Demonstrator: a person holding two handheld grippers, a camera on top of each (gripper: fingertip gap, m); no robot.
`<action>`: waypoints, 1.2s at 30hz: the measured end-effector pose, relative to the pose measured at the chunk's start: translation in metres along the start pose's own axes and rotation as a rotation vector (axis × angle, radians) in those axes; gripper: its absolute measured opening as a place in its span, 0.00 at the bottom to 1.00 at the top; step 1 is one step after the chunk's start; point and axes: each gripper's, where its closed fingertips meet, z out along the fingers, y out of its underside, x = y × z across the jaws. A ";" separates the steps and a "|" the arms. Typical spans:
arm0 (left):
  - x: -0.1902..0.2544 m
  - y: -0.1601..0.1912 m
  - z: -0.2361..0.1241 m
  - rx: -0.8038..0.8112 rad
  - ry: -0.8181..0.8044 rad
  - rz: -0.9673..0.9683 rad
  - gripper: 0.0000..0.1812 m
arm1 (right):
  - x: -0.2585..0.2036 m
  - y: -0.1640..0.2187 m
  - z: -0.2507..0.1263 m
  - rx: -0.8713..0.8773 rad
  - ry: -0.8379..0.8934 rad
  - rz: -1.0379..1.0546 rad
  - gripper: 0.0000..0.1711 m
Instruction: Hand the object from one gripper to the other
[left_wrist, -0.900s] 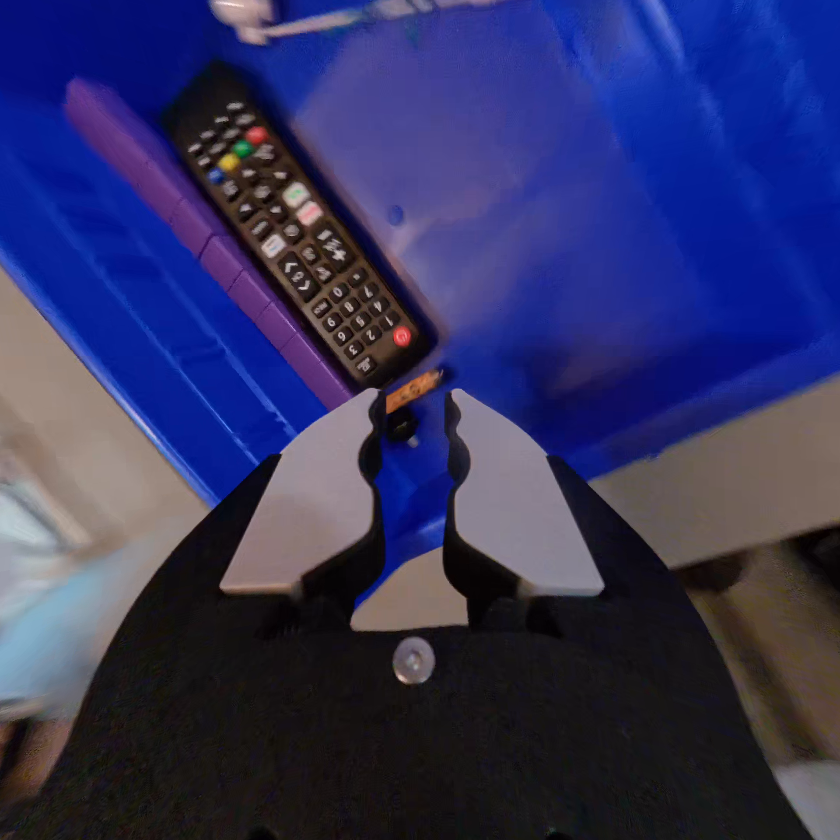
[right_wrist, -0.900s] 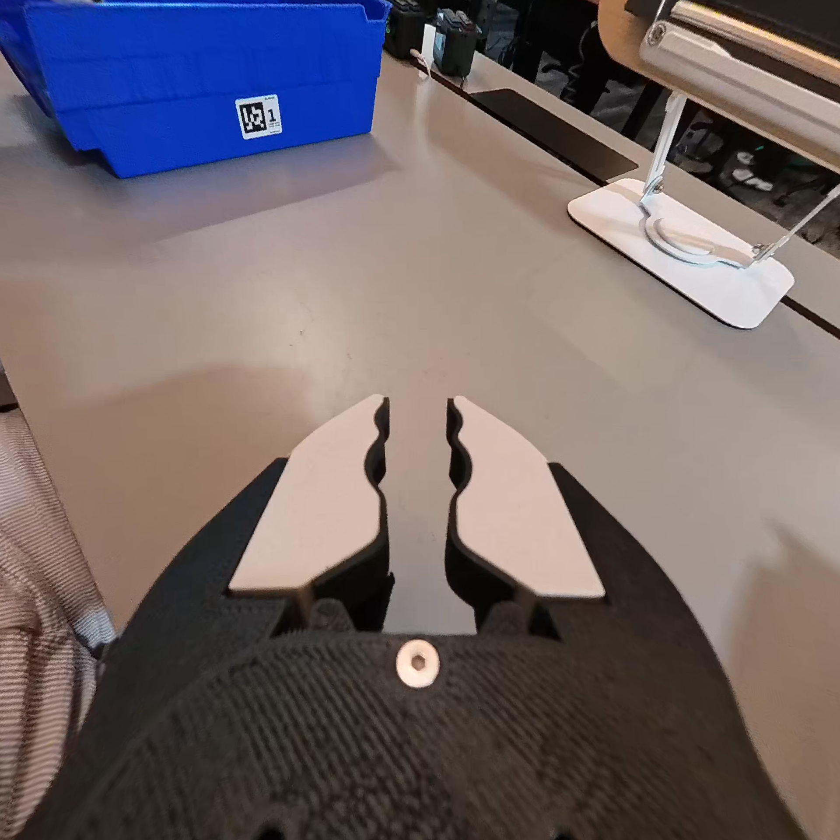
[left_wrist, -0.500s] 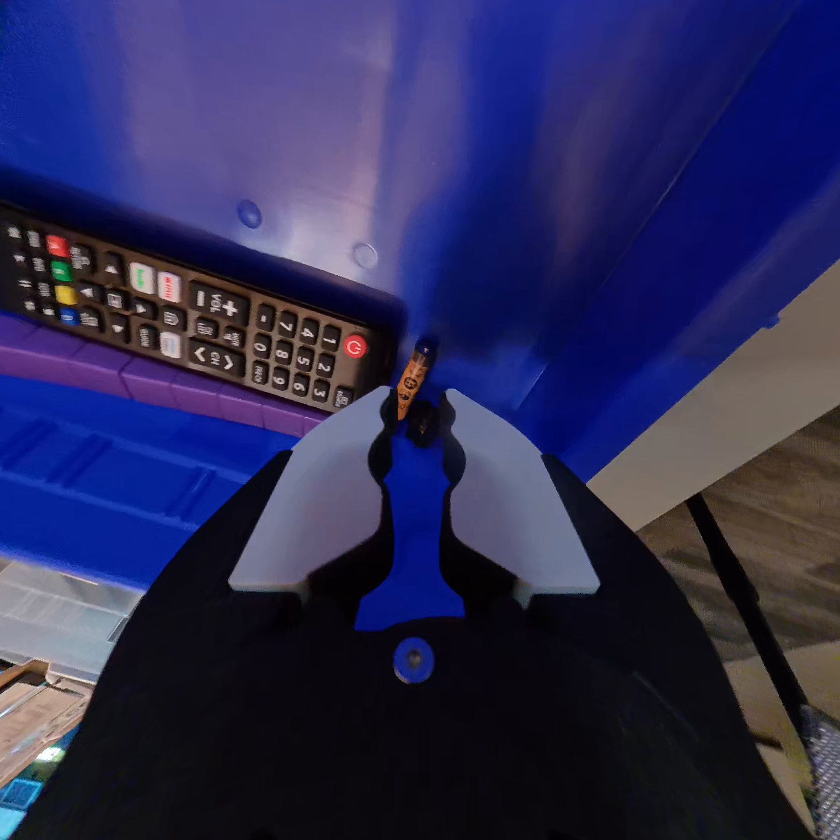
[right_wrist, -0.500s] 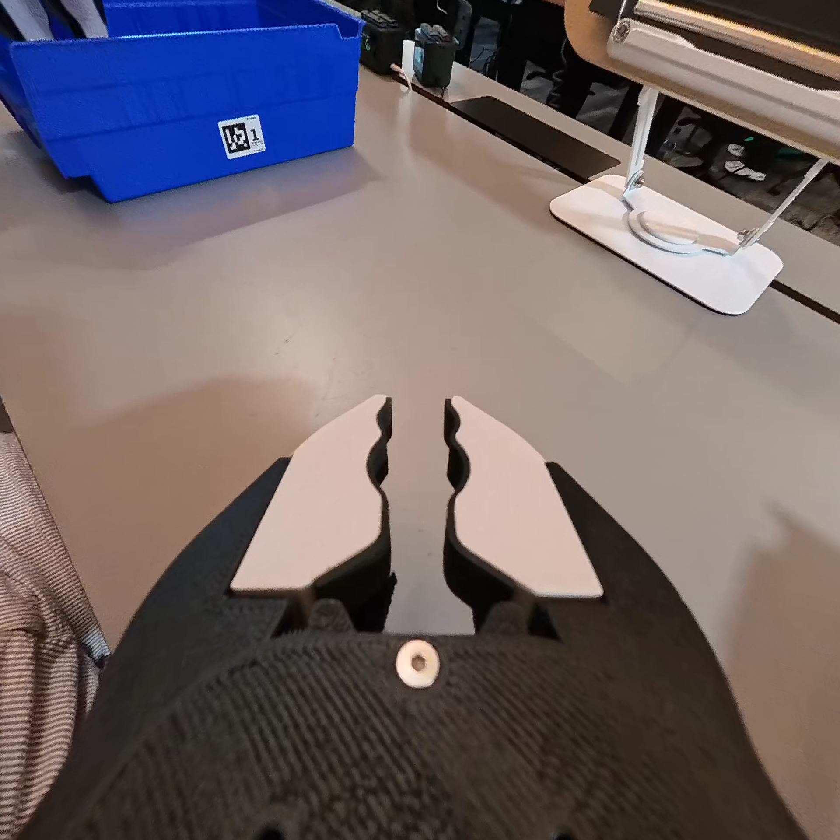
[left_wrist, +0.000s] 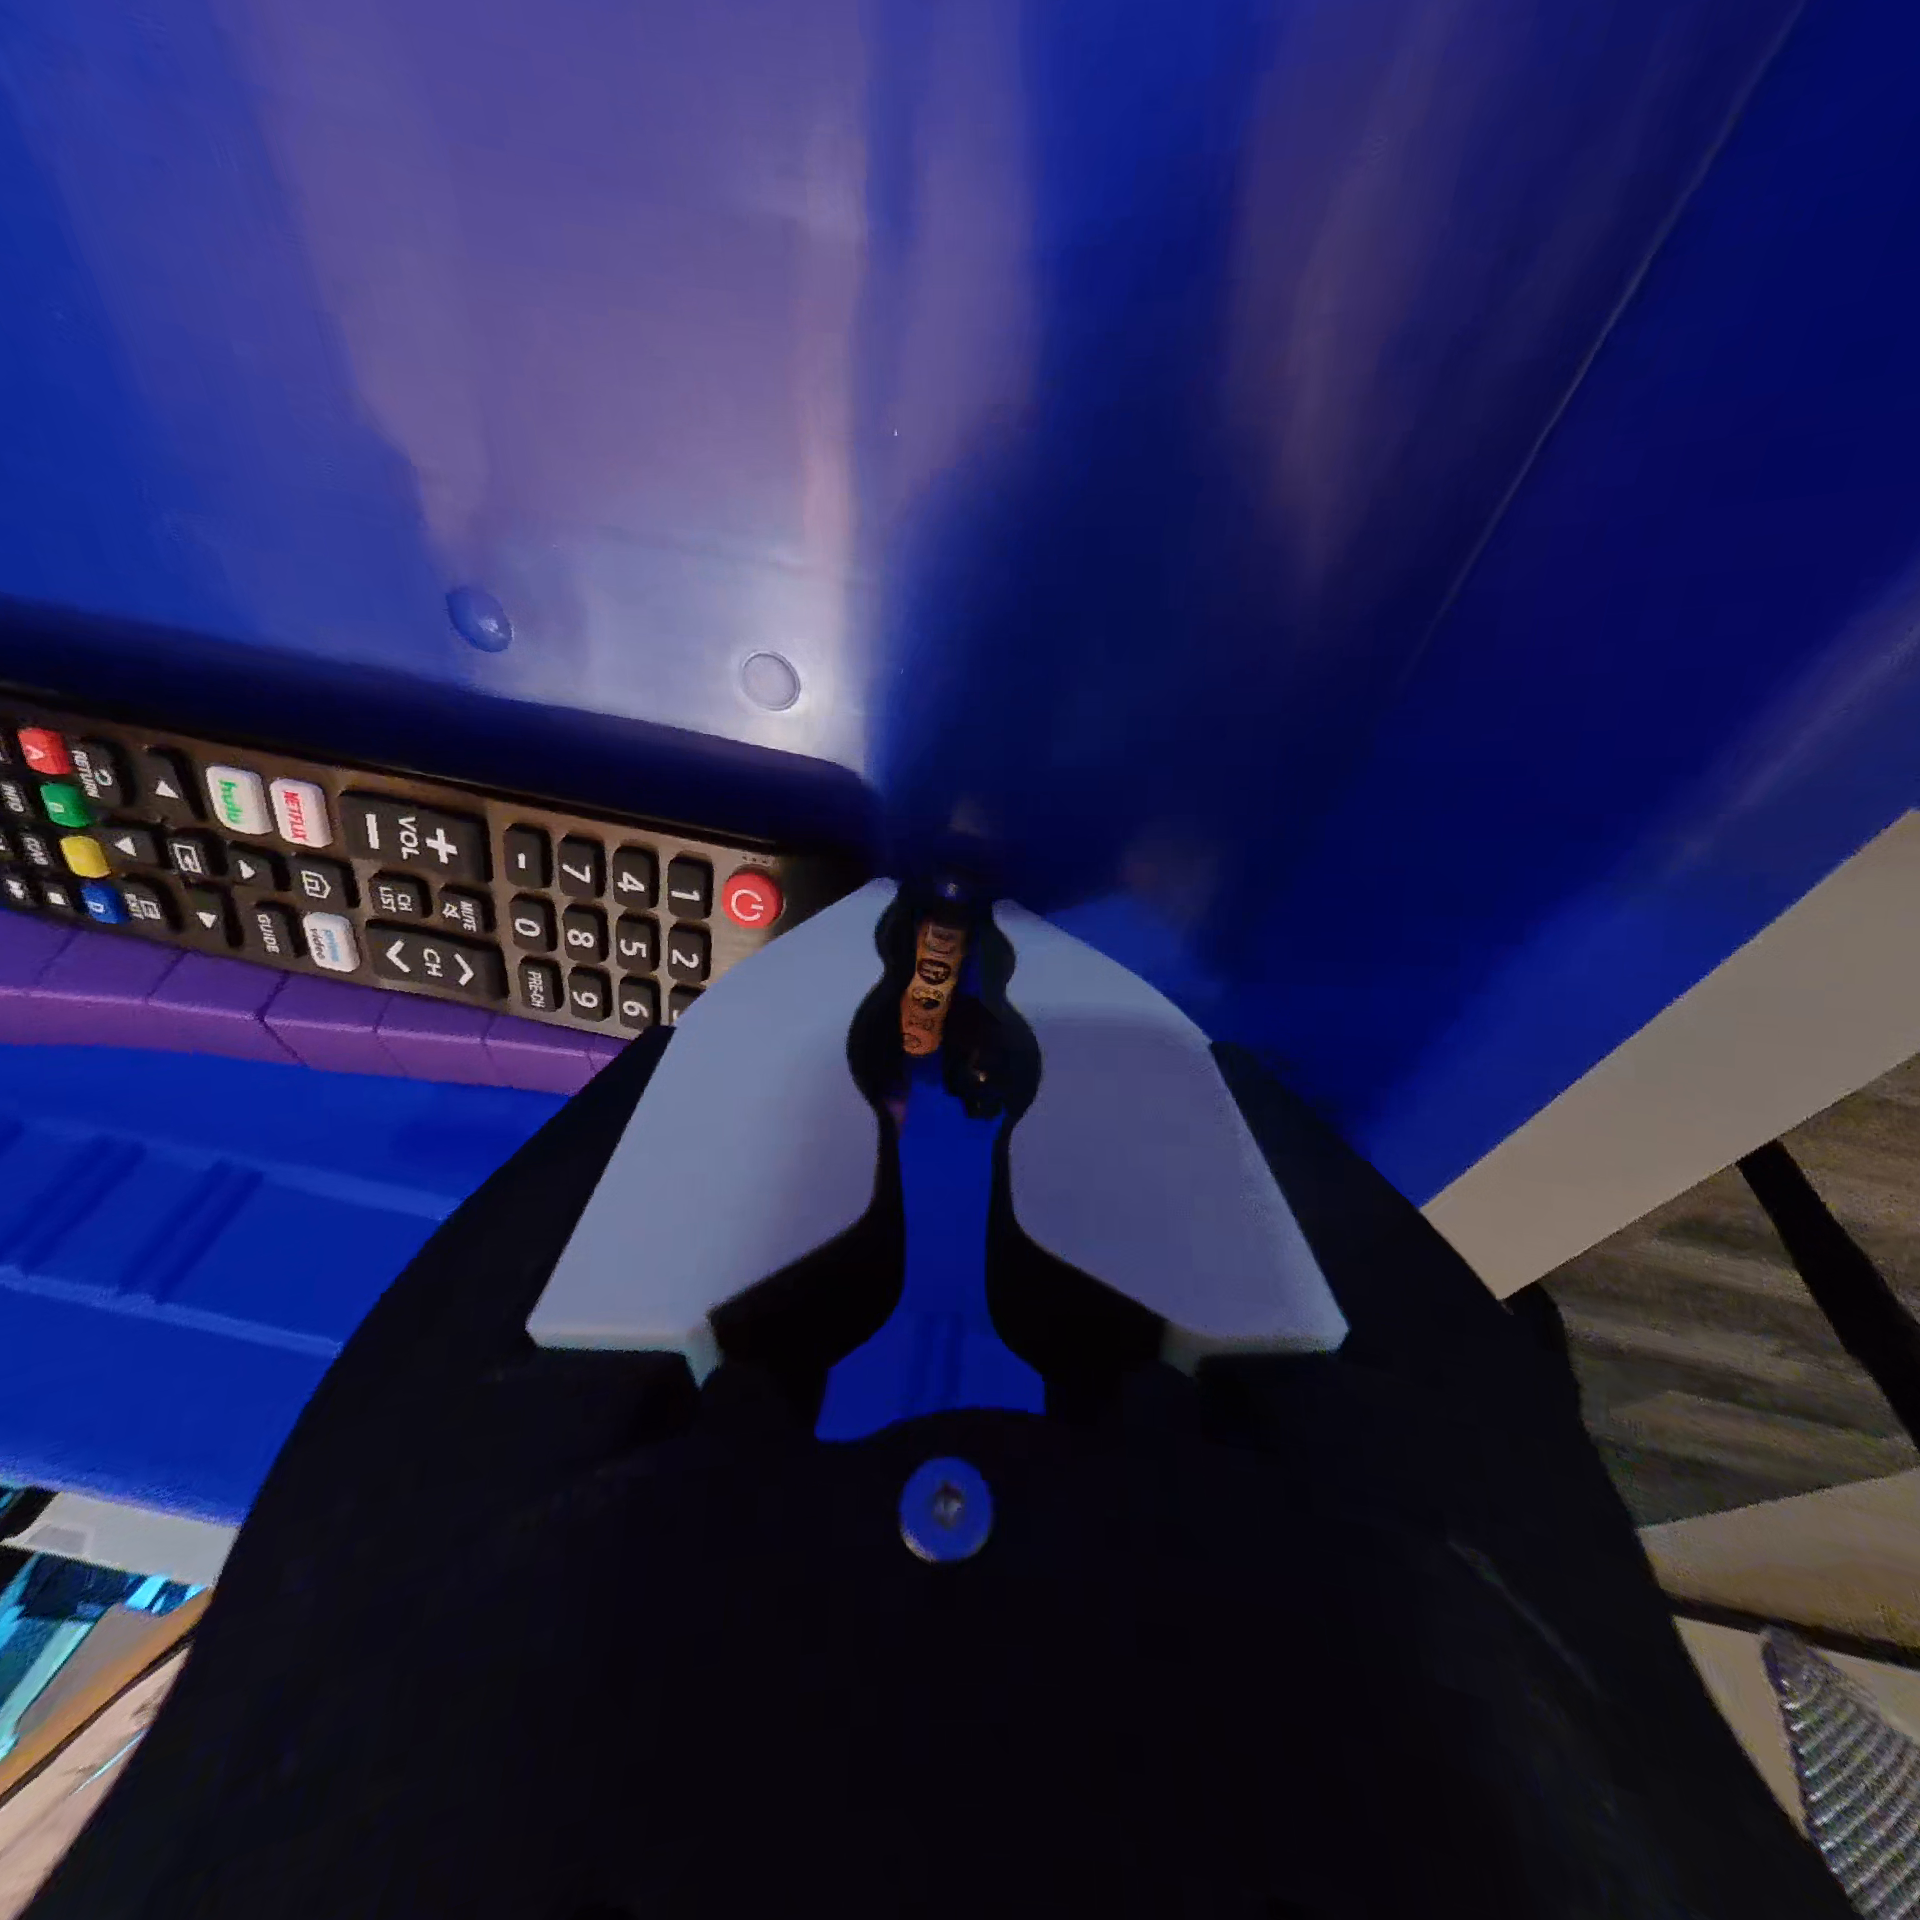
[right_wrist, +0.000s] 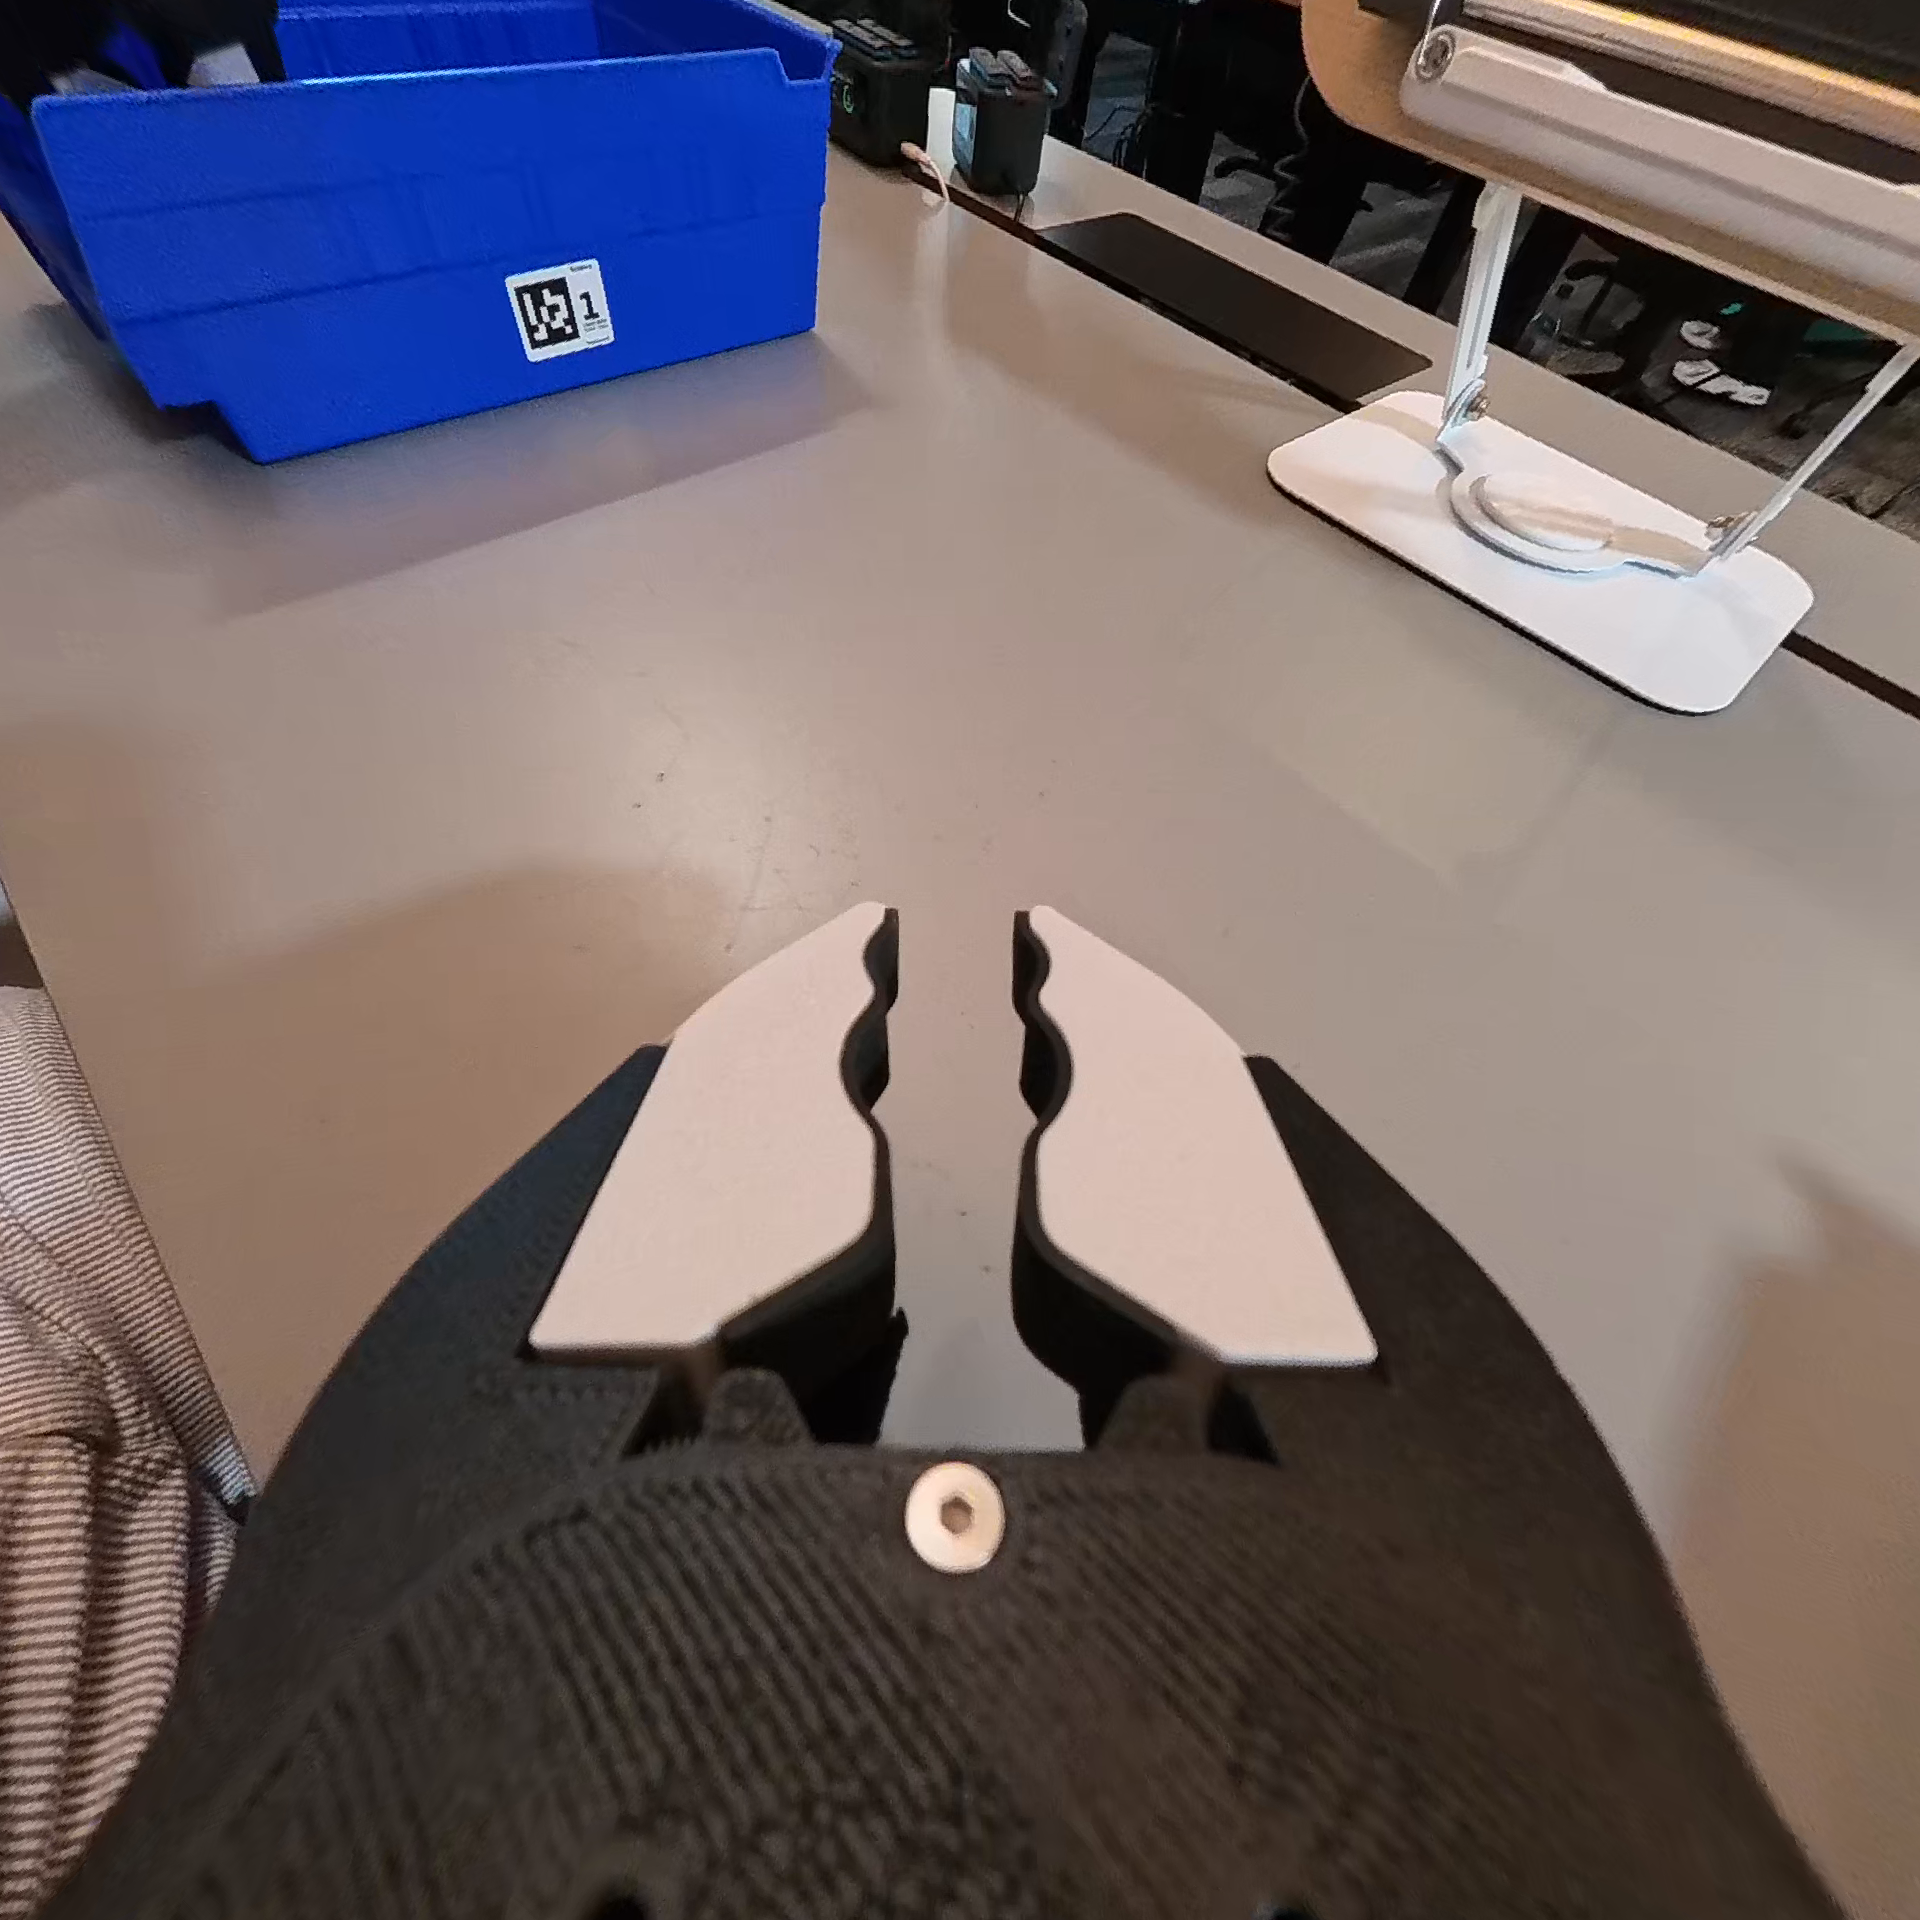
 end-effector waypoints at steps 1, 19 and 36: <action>0.000 0.000 0.000 -0.006 -0.004 0.005 0.06 | 0.000 0.000 0.000 0.001 -0.001 0.001 0.12; 0.013 -0.213 -0.272 1.483 0.123 -0.369 0.06 | -0.033 -0.021 0.002 0.147 -0.175 0.111 0.13; 0.115 -0.417 -0.210 1.591 0.326 -0.143 0.06 | -0.025 -0.026 -0.044 0.354 -0.530 0.113 0.11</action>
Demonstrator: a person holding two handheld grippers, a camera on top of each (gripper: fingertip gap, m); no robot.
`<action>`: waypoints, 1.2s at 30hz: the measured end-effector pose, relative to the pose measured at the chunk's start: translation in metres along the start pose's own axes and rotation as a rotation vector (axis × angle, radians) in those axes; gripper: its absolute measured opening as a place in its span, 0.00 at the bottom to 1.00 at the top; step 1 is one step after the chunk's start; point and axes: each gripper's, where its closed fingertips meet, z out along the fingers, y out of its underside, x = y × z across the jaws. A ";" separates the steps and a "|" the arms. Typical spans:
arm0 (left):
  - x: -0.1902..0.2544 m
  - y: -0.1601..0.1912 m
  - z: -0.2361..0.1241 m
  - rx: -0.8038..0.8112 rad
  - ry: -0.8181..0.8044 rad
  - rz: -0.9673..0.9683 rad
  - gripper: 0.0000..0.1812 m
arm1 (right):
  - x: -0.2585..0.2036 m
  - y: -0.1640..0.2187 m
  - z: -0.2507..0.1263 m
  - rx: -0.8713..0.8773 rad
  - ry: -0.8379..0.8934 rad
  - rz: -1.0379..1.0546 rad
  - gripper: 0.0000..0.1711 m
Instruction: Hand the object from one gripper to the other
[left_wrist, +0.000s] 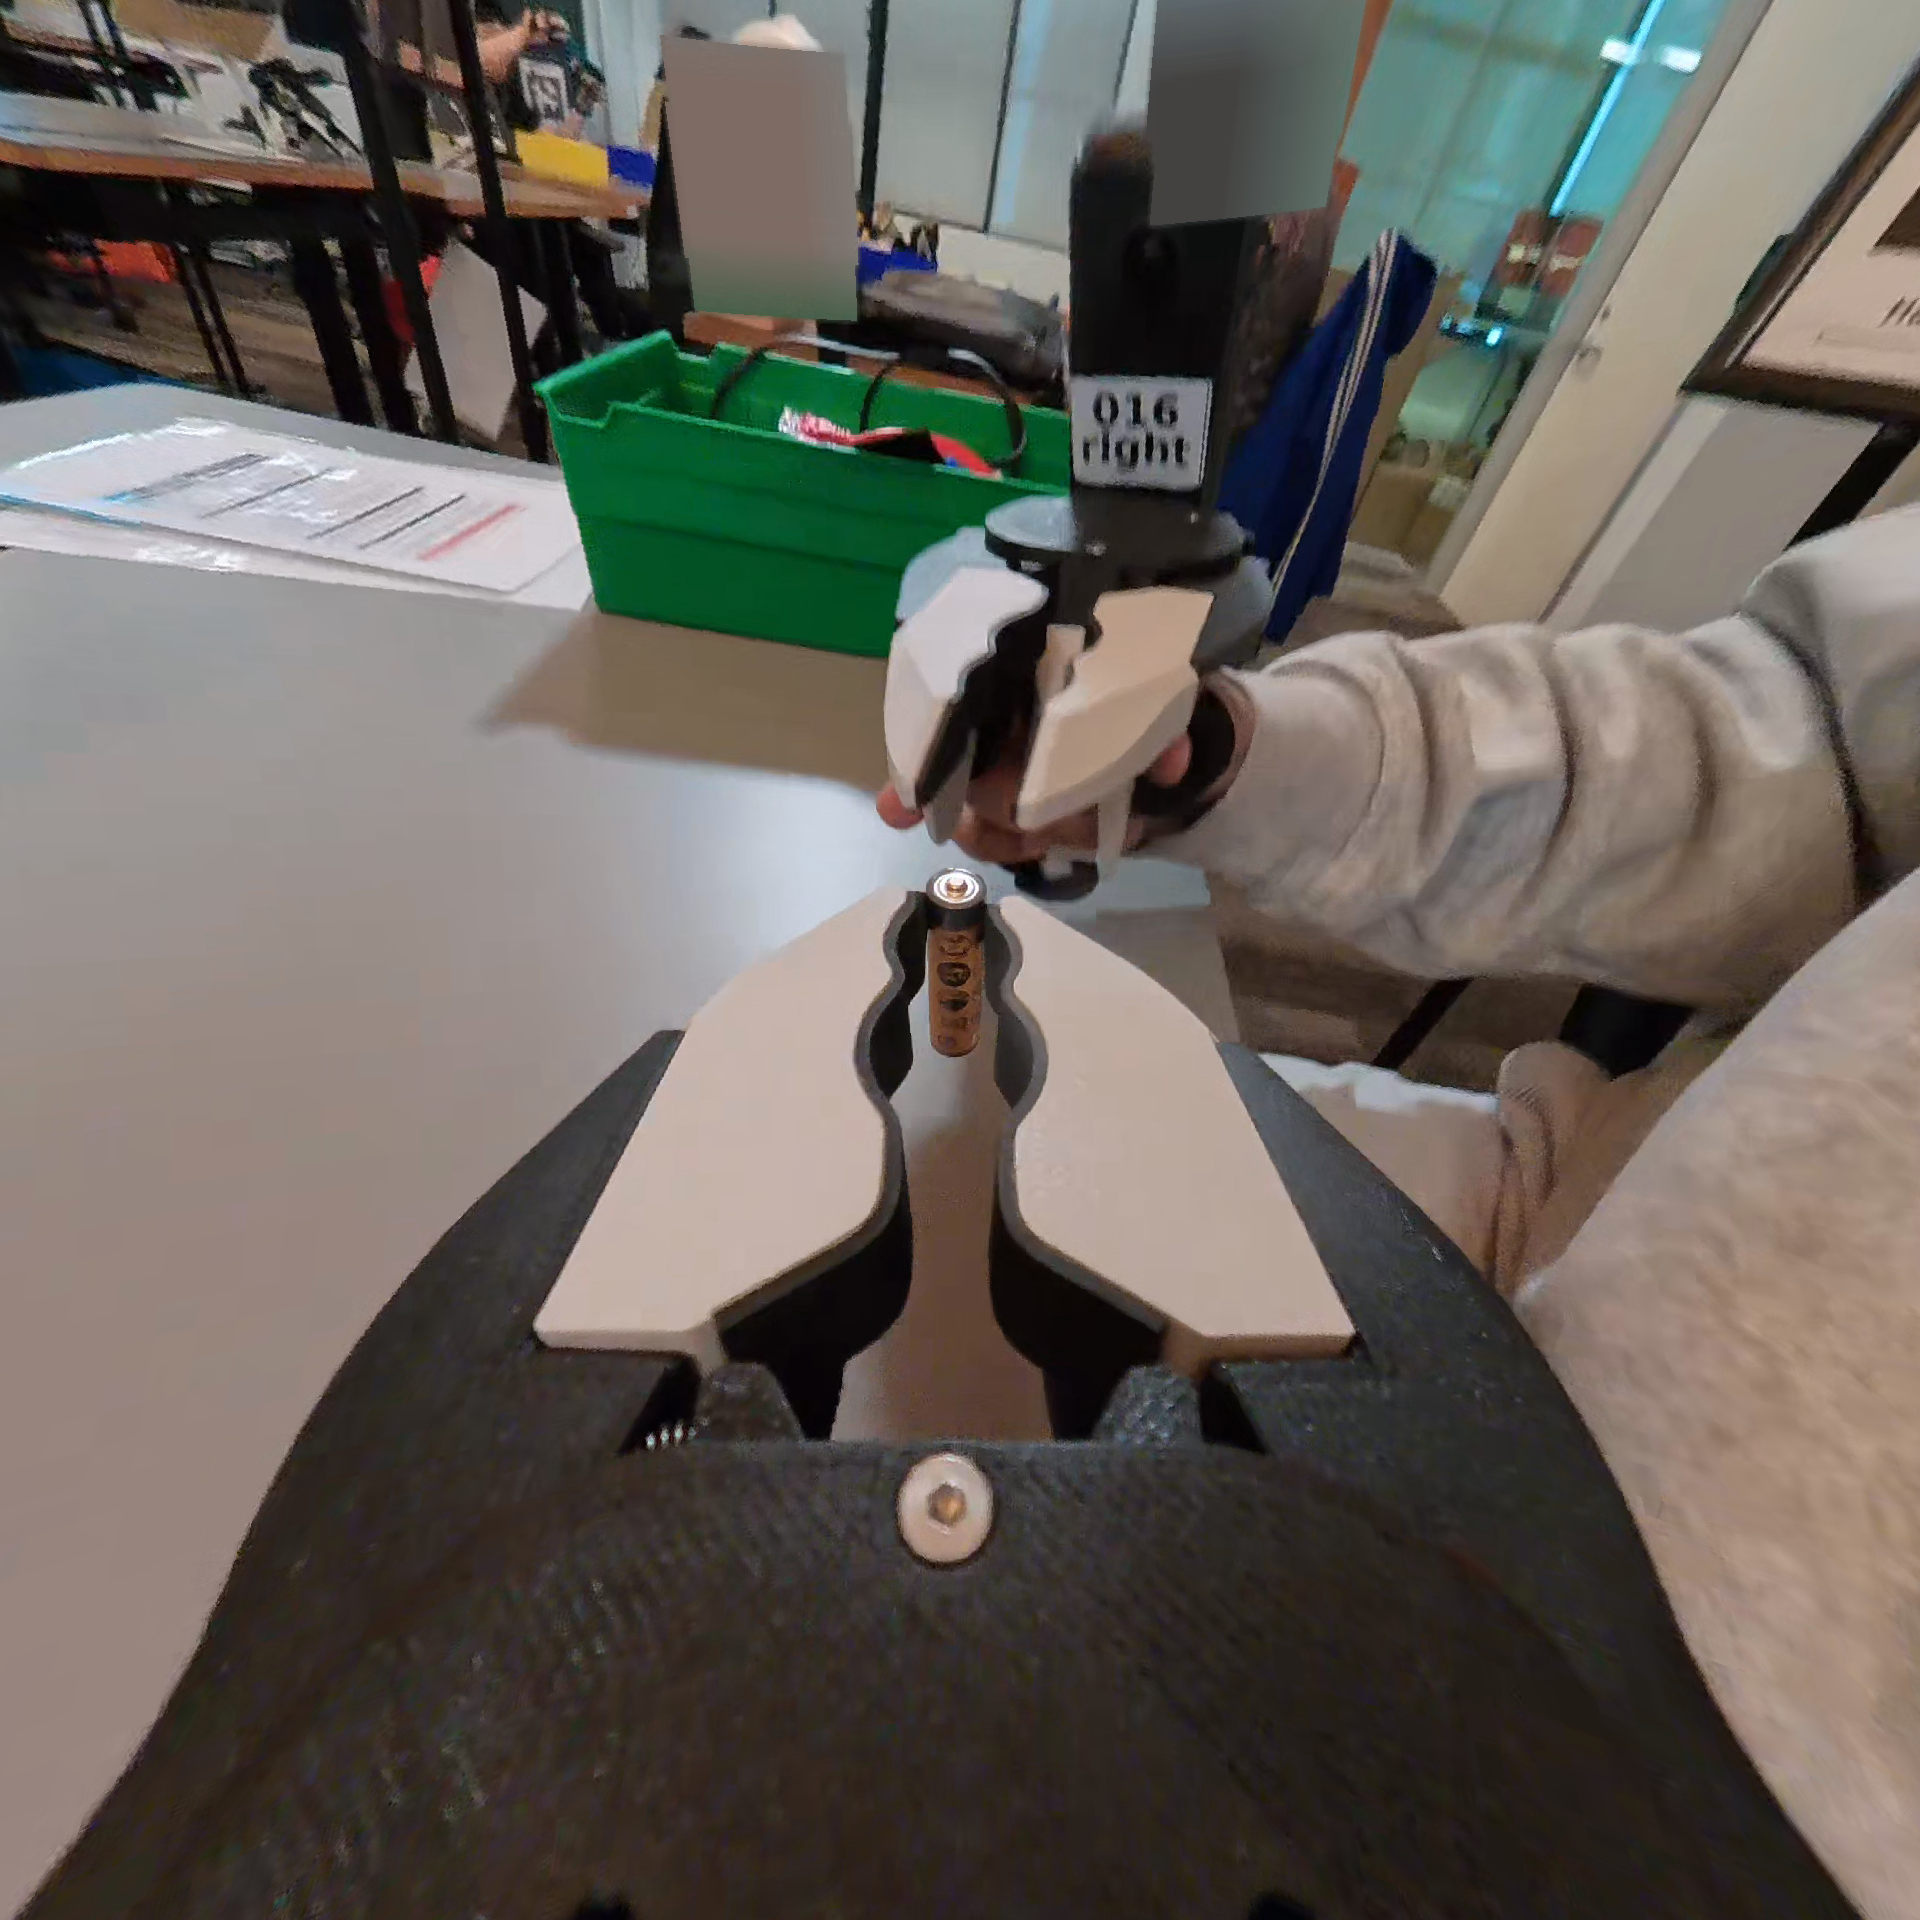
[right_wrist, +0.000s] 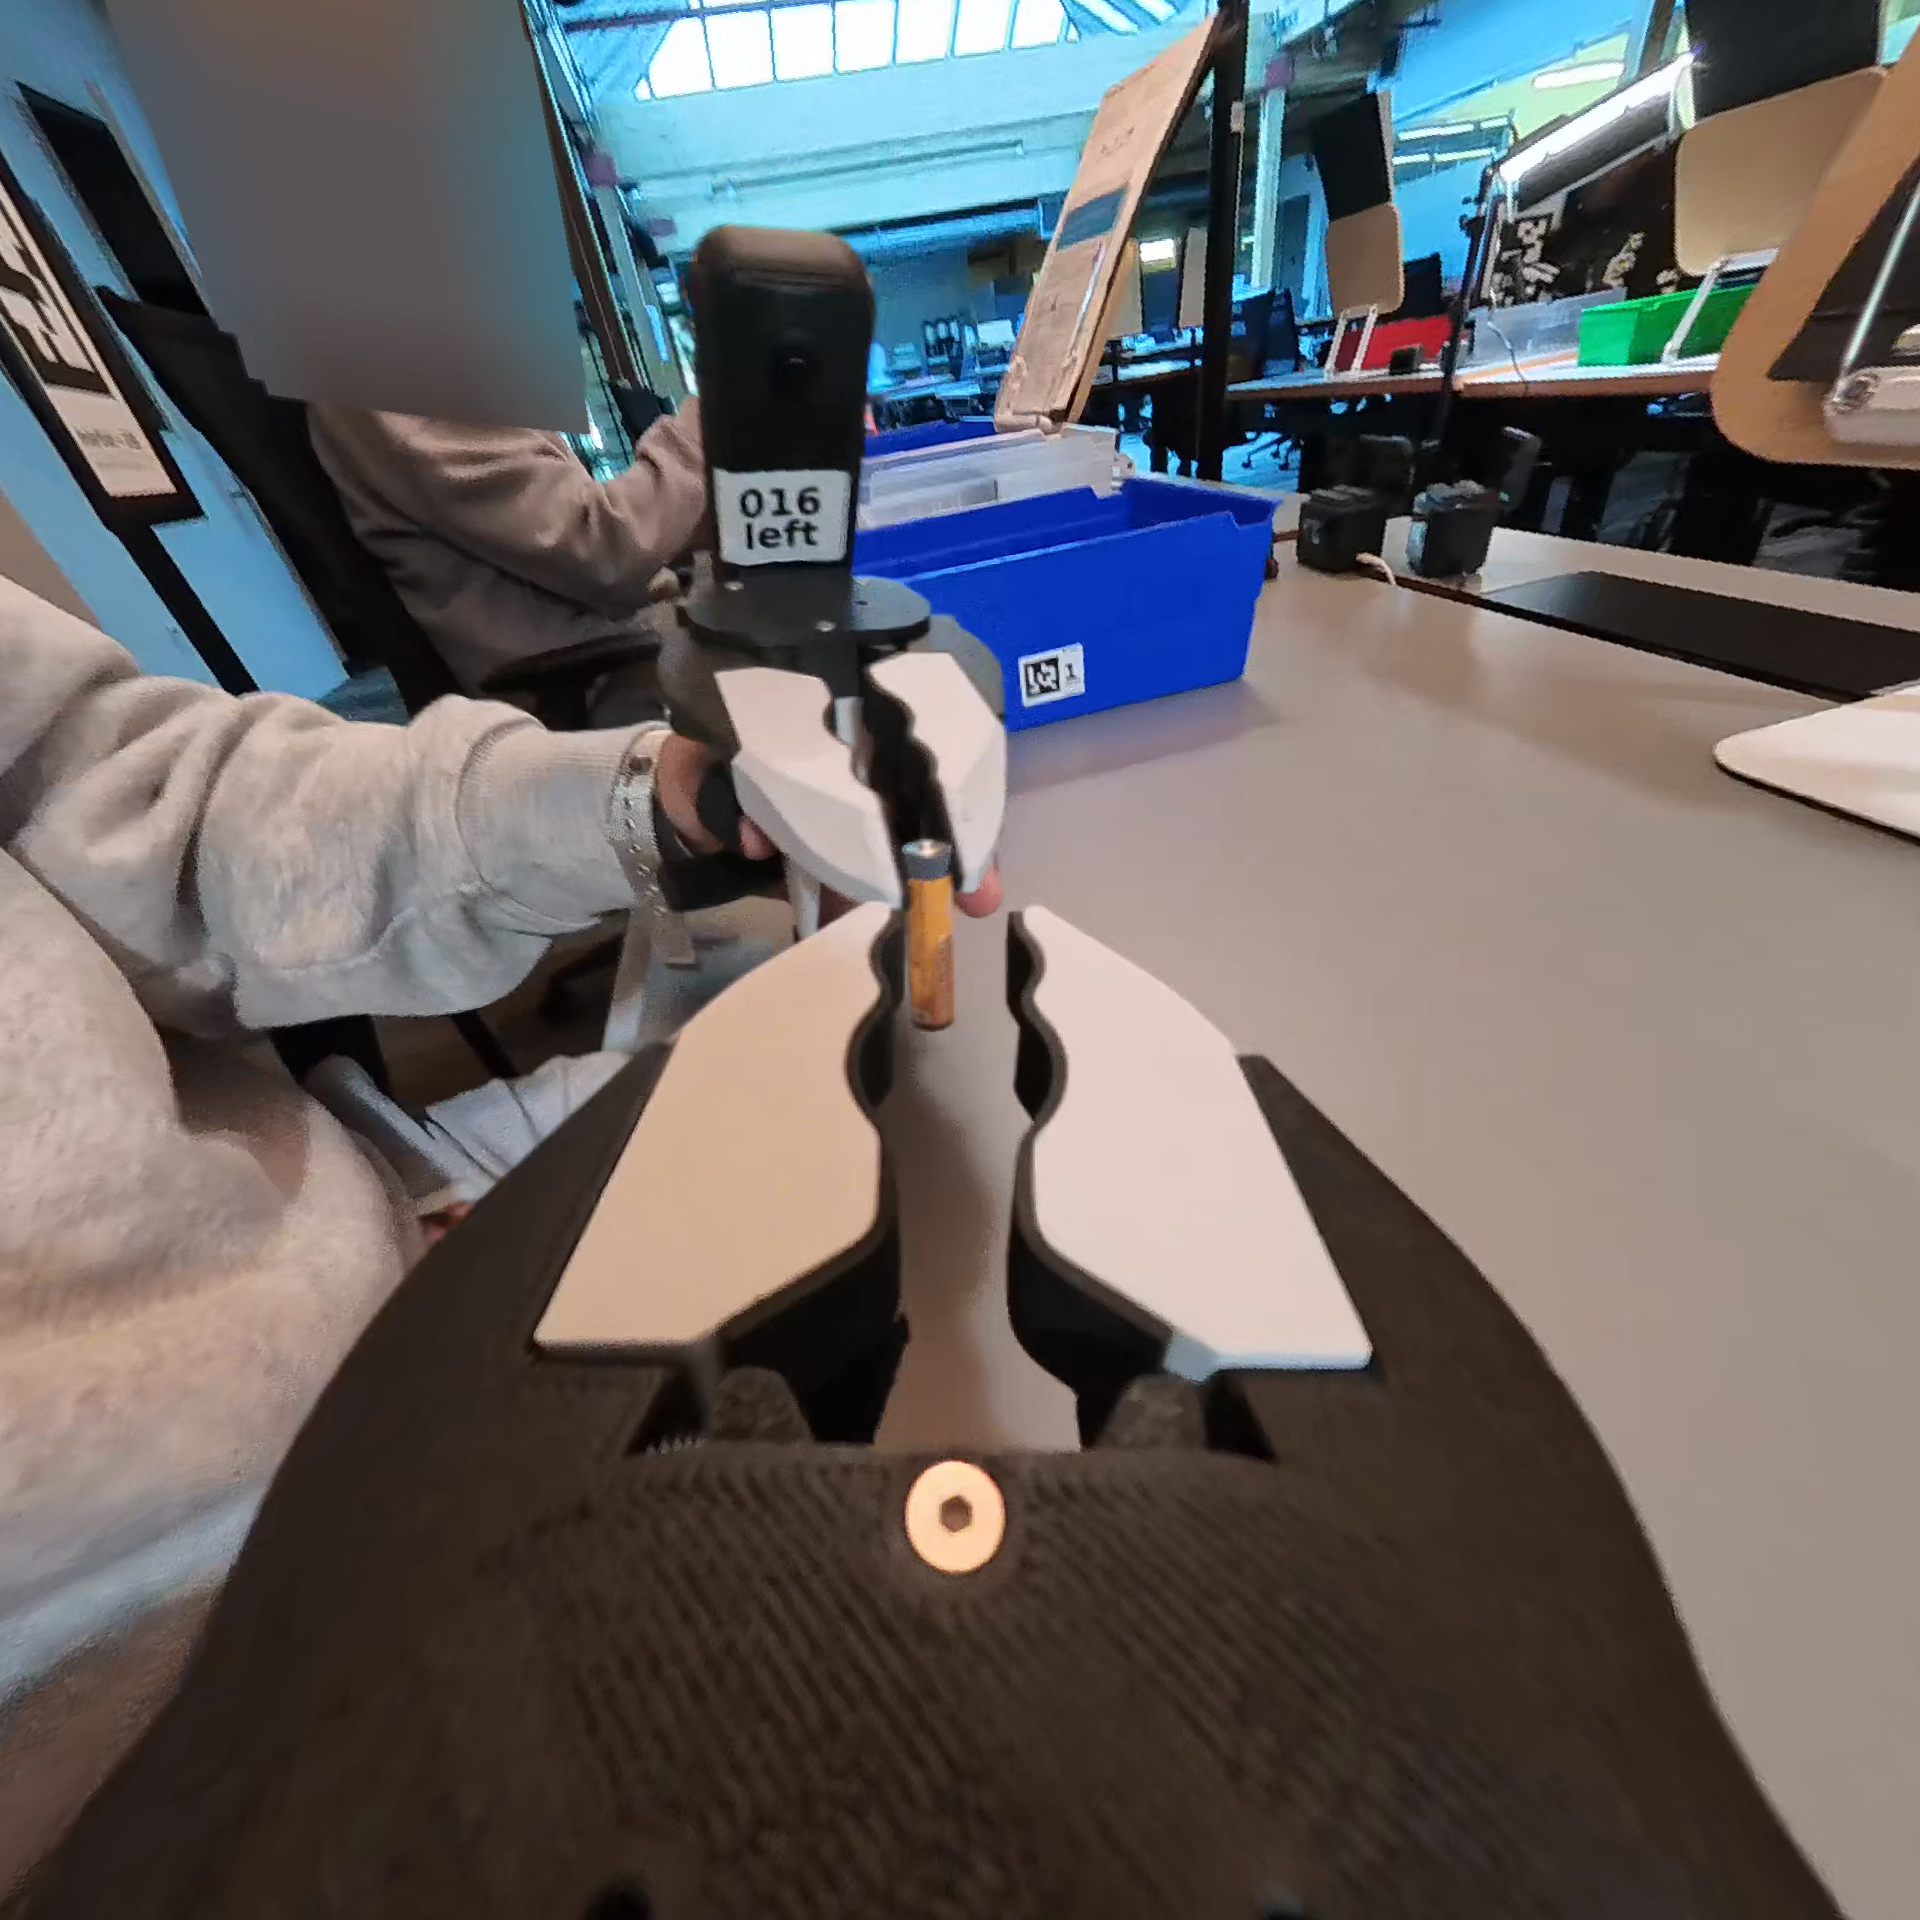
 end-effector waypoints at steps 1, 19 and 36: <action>0.002 0.004 0.000 -0.003 0.003 0.008 0.06 | 0.002 0.002 -0.001 -0.009 0.002 -0.007 0.10; 0.013 -0.015 -0.022 0.115 0.083 -0.032 0.05 | -0.017 0.017 0.027 -0.073 -0.082 0.005 0.12; 0.015 -0.019 -0.023 0.135 0.075 -0.025 0.06 | -0.029 0.014 0.043 -0.053 -0.066 0.013 0.06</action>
